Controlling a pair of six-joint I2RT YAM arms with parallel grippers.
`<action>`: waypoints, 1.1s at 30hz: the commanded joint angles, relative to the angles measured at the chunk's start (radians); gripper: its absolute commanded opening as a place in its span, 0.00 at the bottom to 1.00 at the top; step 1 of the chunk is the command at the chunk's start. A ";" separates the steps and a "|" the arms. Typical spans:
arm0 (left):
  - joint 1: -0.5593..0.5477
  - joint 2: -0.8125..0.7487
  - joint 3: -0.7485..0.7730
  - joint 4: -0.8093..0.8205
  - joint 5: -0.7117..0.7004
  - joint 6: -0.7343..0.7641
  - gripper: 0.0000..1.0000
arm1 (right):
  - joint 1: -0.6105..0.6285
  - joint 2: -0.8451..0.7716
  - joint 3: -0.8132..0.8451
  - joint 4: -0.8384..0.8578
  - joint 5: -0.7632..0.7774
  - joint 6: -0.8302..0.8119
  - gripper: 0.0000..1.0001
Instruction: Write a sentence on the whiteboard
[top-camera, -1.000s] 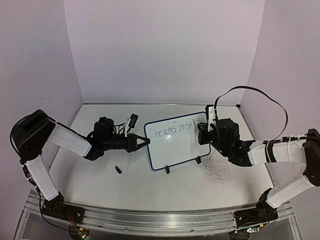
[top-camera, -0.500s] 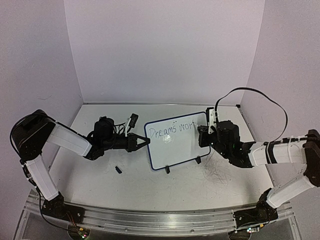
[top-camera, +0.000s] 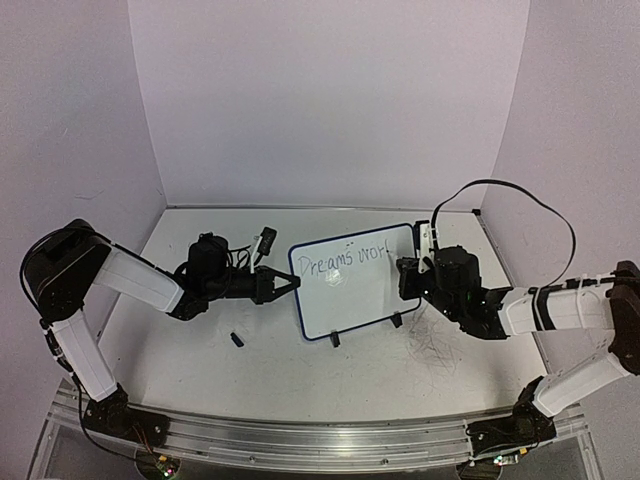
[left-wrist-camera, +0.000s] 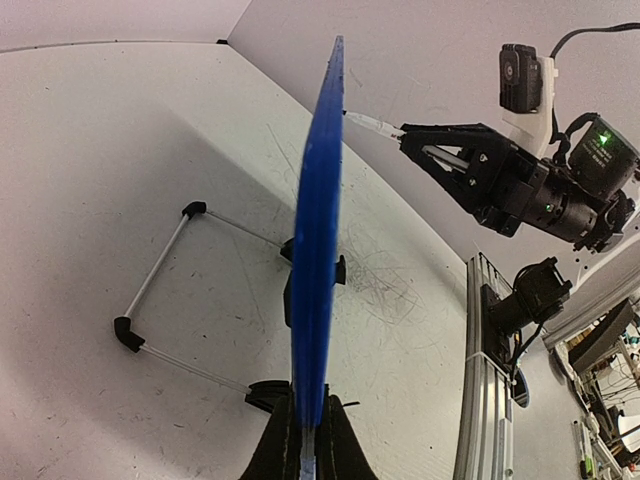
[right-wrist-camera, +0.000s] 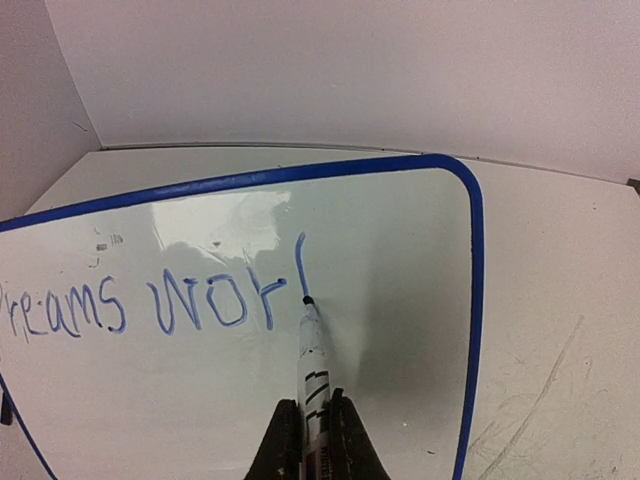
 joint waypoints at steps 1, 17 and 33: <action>-0.013 -0.027 0.019 -0.026 0.007 0.034 0.00 | -0.003 -0.010 -0.012 -0.040 0.012 0.013 0.00; -0.013 -0.031 0.015 -0.027 0.003 0.036 0.00 | -0.003 -0.100 0.004 -0.012 -0.009 -0.015 0.00; -0.014 -0.032 0.013 -0.027 0.005 0.036 0.00 | -0.003 -0.019 0.070 0.037 -0.049 -0.036 0.00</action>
